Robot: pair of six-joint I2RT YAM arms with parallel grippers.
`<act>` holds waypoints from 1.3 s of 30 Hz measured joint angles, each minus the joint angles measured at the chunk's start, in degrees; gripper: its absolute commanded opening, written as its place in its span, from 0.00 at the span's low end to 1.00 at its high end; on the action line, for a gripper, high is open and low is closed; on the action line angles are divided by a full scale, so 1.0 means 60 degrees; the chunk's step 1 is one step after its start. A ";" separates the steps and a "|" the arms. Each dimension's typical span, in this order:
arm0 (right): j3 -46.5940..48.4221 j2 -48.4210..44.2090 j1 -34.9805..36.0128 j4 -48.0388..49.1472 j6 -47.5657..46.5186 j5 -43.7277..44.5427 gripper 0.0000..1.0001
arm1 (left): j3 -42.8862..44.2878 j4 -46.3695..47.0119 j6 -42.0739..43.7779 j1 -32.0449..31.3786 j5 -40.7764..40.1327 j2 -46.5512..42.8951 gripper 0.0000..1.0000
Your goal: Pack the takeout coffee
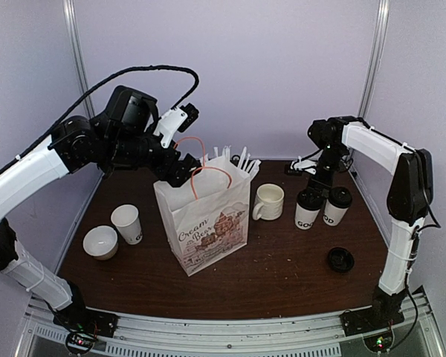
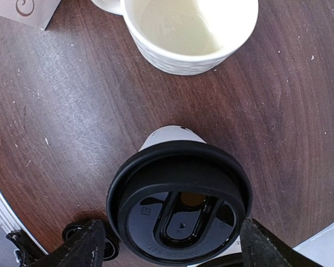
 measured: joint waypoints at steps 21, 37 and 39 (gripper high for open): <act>0.0790 0.0055 0.0044 -0.0678 -0.0091 -0.0135 0.94 | 0.0000 0.0000 -0.0066 0.0007 0.0495 -0.0120 0.97; 0.1191 0.1009 0.0044 -0.1133 -0.0386 -0.0051 0.83 | -0.0186 -0.0007 -0.0084 0.0007 0.0579 -0.0430 0.97; 0.1191 0.1009 0.0044 -0.1144 -0.0437 -0.0011 0.80 | -0.0186 -0.0004 -0.0080 0.0007 0.0579 -0.0430 0.97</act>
